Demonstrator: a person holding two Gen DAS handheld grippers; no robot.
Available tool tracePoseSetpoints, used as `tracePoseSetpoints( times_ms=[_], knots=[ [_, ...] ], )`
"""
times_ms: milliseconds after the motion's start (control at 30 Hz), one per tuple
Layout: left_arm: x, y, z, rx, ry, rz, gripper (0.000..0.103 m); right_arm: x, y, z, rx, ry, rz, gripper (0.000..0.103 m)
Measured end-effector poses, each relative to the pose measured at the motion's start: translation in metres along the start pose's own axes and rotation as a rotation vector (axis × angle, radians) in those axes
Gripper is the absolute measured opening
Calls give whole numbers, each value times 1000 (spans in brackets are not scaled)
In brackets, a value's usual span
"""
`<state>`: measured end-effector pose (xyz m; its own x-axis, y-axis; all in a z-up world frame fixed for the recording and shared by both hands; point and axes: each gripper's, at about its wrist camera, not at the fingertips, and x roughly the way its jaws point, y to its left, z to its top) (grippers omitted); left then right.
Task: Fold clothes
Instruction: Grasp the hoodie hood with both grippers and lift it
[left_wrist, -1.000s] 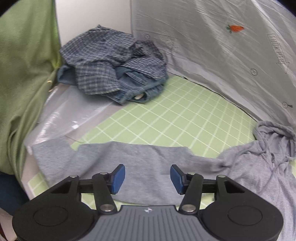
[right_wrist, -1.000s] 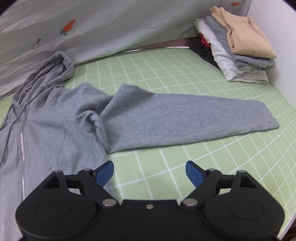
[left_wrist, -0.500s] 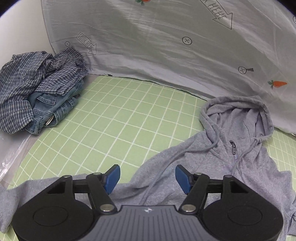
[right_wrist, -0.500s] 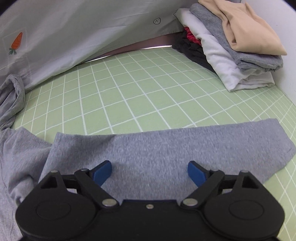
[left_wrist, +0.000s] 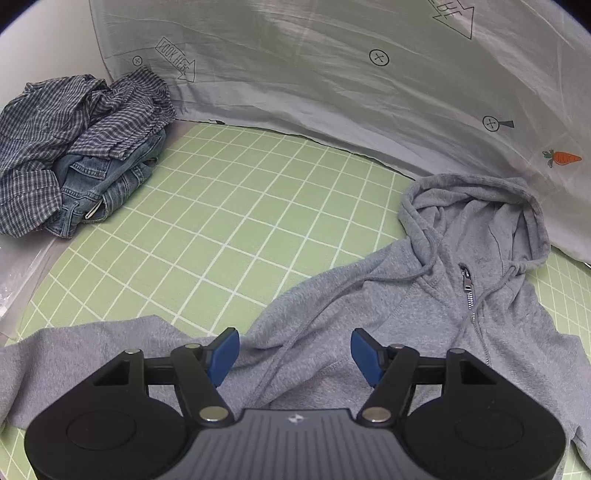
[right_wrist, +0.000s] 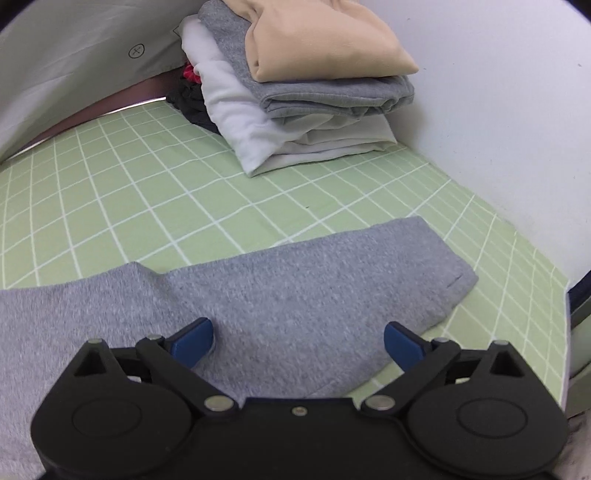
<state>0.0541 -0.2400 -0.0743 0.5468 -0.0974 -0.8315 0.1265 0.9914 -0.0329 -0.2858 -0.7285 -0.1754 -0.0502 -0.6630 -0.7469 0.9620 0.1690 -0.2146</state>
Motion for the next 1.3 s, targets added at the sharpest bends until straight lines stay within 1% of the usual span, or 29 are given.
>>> tracePoseSetpoints(
  times_ms=[67, 133, 167, 200, 233, 267, 333, 367, 433, 533, 633, 700, 733, 833, 867, 933, 967, 1000, 1033, 1067, 1100, 1133, 1200, 1233, 1300],
  knots=[
    [-1, 9, 1, -18, 3, 6, 69, 4, -6, 3, -2, 0, -41, 101],
    [0, 16, 2, -24, 8, 11, 69, 5, -3, 7, -15, 14, -87, 101],
    [1, 19, 2, -20, 10, 13, 70, 3, 1, 10, -21, 25, -104, 98],
    [3, 21, 3, -12, 11, 13, 70, 0, 6, 12, -19, 34, -96, 90],
    [7, 22, 5, 1, 15, 7, 70, -4, 11, 14, -12, 42, -77, 86],
    [12, 23, 7, 15, 19, -1, 70, -10, 17, 14, -9, 44, -38, 86],
    [26, 18, 12, 55, 37, -13, 70, -30, 42, 12, -43, 11, 79, 87],
    [33, 14, 15, 81, 40, -20, 70, -40, 56, 11, -65, -9, 140, 89],
    [49, 4, 21, 140, 35, -41, 70, -61, 91, 9, -115, -49, 258, 91],
    [76, -19, 31, 241, 17, -75, 70, -87, 148, 7, -184, -88, 460, 91],
    [99, -41, 37, 313, 8, -127, 70, -108, 203, 10, -259, -109, 618, 92],
    [111, -53, 39, 349, -5, -168, 66, -120, 238, 12, -310, -117, 714, 92],
    [116, -57, 39, 362, -12, -186, 64, -123, 253, 13, -332, -117, 749, 92],
    [126, -62, 42, 358, -37, -257, 60, -121, 287, 10, -400, -104, 805, 92],
    [127, -63, 44, 357, -48, -270, 58, -120, 295, 8, -421, -101, 814, 91],
    [128, -64, 46, 362, -62, -298, 51, -118, 306, 5, -455, -94, 829, 89],
    [128, -64, 46, 362, -67, -321, 41, -117, 309, 3, -469, -90, 841, 84],
    [129, -66, 47, 361, -68, -348, 27, -117, 311, 2, -479, -87, 851, 80],
    [130, -68, 47, 361, -64, -374, 20, -118, 312, 0, -493, -93, 858, 74],
    [130, -69, 48, 360, -60, -392, 11, -120, 313, -2, -509, -103, 865, 69],
    [129, -71, 49, 359, -59, -391, 10, -123, 313, -4, -536, -117, 867, 56],
    [129, -72, 50, 356, -59, -383, 9, -126, 313, -6, -563, -128, 875, 37],
    [131, -75, 54, 341, -76, -341, 7, -128, 314, -7, -575, -126, 910, 14],
    [133, -76, 57, 330, -86, -332, 7, -128, 315, -7, -567, -131, 912, 13],
    [136, -82, 66, 305, -91, -342, 7, -127, 319, -7, -553, -157, 894, 11]
  ],
)
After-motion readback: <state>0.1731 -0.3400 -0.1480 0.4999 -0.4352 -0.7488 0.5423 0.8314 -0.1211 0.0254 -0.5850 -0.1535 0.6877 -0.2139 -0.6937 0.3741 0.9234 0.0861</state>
